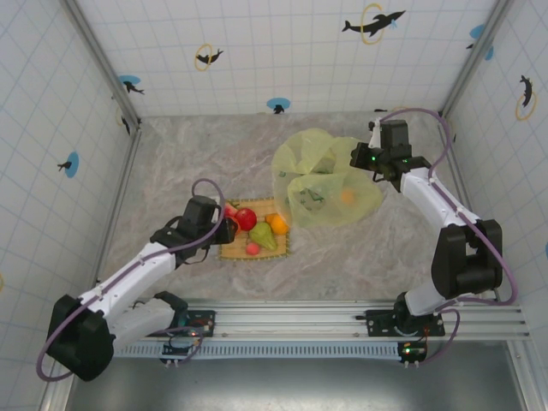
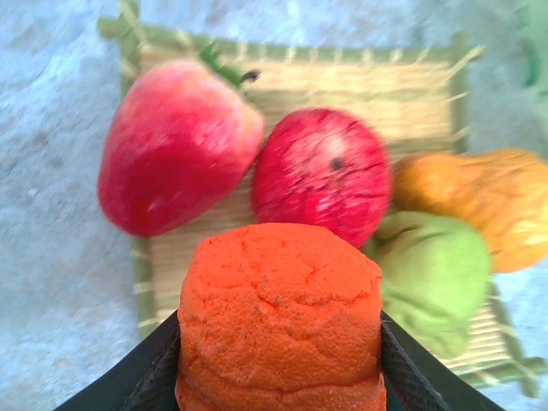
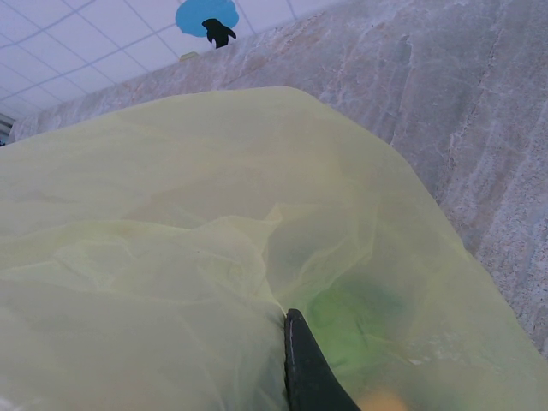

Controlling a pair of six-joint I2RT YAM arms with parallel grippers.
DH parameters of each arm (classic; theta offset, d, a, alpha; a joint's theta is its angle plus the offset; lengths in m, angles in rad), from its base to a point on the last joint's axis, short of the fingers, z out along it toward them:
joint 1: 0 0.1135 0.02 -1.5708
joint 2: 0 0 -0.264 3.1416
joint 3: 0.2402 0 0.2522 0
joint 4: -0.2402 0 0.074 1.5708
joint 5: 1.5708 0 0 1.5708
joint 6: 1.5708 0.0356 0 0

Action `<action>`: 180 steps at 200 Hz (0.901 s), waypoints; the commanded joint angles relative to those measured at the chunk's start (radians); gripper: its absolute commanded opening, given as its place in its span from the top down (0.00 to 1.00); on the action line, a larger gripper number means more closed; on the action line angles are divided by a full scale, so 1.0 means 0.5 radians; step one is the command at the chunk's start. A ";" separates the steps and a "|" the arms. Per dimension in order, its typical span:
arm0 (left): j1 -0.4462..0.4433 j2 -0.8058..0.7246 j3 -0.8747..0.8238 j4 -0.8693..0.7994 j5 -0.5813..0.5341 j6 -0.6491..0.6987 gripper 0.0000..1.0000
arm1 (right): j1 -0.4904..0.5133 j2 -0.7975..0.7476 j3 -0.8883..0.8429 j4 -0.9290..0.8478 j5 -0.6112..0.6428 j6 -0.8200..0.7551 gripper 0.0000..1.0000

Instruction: Place the fruits into the plastic bag

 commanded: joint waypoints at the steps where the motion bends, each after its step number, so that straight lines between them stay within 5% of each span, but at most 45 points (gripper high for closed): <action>1: -0.053 -0.051 0.061 0.345 0.261 0.007 0.57 | -0.008 -0.027 -0.010 0.013 -0.026 -0.003 1.00; 45: -0.334 0.363 0.388 0.635 0.308 0.142 0.58 | -0.004 -0.016 0.023 -0.043 -0.094 -0.006 1.00; 180: -0.430 1.399 1.079 0.969 0.348 0.215 0.52 | 0.036 0.006 0.063 0.040 -0.396 0.131 1.00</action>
